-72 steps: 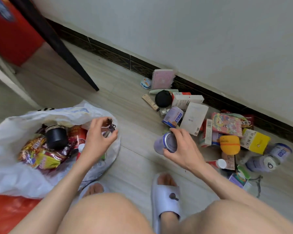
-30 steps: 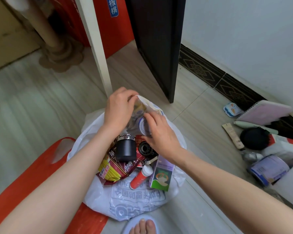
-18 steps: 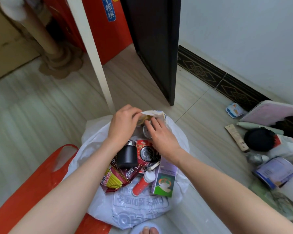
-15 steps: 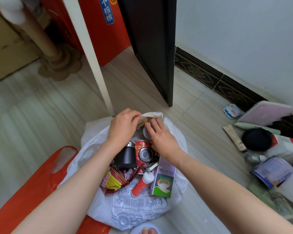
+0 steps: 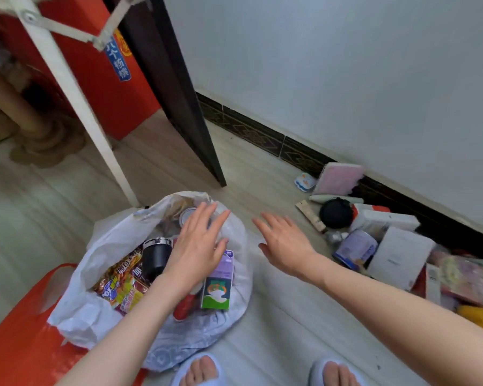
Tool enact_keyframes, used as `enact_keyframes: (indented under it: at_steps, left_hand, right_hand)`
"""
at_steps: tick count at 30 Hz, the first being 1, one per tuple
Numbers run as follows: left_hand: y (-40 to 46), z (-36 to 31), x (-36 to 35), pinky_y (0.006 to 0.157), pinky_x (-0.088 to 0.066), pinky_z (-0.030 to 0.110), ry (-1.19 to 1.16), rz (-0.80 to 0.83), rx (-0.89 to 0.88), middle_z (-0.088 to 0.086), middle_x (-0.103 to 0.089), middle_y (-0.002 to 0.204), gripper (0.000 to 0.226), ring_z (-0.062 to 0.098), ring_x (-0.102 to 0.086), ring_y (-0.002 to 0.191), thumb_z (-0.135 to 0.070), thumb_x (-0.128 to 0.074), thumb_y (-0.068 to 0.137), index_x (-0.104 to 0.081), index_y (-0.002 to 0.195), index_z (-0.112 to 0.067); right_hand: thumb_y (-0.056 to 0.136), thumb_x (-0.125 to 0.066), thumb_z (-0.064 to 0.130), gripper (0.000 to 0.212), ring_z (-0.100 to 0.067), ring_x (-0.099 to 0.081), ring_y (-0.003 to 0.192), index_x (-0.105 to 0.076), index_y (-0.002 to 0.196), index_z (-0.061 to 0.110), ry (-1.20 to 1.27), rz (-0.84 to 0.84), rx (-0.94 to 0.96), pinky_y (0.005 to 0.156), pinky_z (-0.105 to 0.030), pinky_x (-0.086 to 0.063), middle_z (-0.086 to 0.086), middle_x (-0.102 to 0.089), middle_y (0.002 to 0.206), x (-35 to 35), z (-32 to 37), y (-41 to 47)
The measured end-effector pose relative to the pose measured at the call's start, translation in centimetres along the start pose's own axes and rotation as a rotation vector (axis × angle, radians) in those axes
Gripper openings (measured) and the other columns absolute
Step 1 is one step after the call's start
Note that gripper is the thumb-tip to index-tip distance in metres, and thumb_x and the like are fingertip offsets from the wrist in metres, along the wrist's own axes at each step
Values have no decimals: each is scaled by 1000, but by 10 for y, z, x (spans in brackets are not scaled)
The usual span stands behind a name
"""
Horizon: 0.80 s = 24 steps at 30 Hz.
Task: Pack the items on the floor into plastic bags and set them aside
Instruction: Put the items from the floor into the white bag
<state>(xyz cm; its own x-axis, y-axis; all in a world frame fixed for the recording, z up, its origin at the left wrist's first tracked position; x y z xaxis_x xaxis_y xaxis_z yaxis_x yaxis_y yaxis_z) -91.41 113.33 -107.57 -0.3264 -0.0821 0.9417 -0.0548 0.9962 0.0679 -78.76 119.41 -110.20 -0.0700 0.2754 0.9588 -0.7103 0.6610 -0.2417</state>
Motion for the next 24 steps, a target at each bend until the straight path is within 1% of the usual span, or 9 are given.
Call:
enact_keyframes:
  at_steps: [3, 5, 8, 10, 13, 15, 19, 21, 24]
  left_hand:
    - [-5, -55, -7, 97, -39, 51, -4, 32, -98, 19, -50, 132, 51, 38, -42, 126, -39, -38, 82, -43, 129, -17]
    - [-10, -90, -13, 95, -41, 51, 25, 57, -166, 18, -52, 130, 52, 38, -45, 125, -40, -38, 82, -45, 128, -16]
    - [-14, -133, -25, 91, -44, 51, 57, 102, -244, 18, -54, 128, 52, 39, -49, 121, -41, -39, 80, -46, 126, -17]
    - [-11, -154, -35, 89, -45, 51, 70, 130, -275, 18, -55, 127, 53, 39, -50, 119, -41, -38, 79, -46, 126, -17]
    - [0, -180, -57, 89, -46, 52, 81, 180, -321, 20, -55, 126, 54, 40, -51, 118, -41, -38, 78, -49, 125, -15]
    - [10, -194, -74, 88, -46, 52, 82, 203, -365, 21, -55, 125, 53, 41, -52, 116, -38, -41, 78, -49, 125, -14]
    - [35, -208, -113, 92, -42, 54, 42, 237, -414, 24, -50, 130, 59, 44, -47, 120, -25, -66, 75, -46, 128, -12]
    - [50, -206, -134, 101, -35, 51, 4, 258, -381, 23, -40, 139, 63, 42, -35, 130, -24, -65, 79, -40, 136, -12]
    - [65, -203, -171, 109, -27, 45, -59, 329, -296, 19, -27, 148, 68, 35, -23, 137, -34, -56, 85, -27, 143, -13]
  right_hand:
    - [89, -50, 25, 55, -31, -39, 127, -30, 139, 12, 22, -83, -130, 106, -40, -30, -14, -39, 140, 28, -49, -53]
    - [89, -50, 24, 56, -33, -42, 123, -30, 139, 11, 33, -128, -219, 102, -40, -34, -15, -43, 136, 46, -81, -92]
    - [90, -50, 26, 57, -33, -45, 122, -30, 141, 11, -44, -127, -289, 101, -41, -35, -15, -45, 136, 60, -122, -152]
    - [87, -54, 26, 56, -34, -47, 120, -35, 138, 10, -91, -147, -347, 99, -41, -37, -15, -50, 132, 66, -147, -192]
    - [89, -53, 30, 57, -32, -47, 121, -34, 138, 9, -67, -162, -485, 99, -40, -39, -14, -49, 132, 62, -180, -236]
    - [91, -49, 33, 57, -29, -43, 124, -29, 140, 11, 9, -142, -575, 100, -39, -39, -13, -45, 136, 46, -200, -246]
    - [93, -49, 28, 54, -31, -39, 127, -29, 139, 9, 289, -160, -762, 100, -40, -36, -16, -38, 141, 6, -234, -231]
    - [92, -50, 25, 50, -32, -42, 124, -34, 136, 7, 452, -216, -870, 96, -38, -38, -17, -43, 137, -16, -249, -216]
    - [89, -56, 25, 44, -32, -52, 113, -44, 127, 5, 667, -357, -1063, 88, -39, -45, -15, -54, 126, -49, -270, -205]
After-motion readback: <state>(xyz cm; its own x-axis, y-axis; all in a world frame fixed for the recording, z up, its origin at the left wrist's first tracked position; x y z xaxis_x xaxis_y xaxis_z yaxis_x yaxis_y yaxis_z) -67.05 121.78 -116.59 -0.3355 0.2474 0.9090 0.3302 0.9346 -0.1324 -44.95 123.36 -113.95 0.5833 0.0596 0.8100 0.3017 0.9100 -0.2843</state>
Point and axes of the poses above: each hand's wrist, its own y-axis towards the middle knuckle, its own x-axis out of the back of the hand, z = x × y, the point moved 8 cm from there along y, towards the middle knuckle
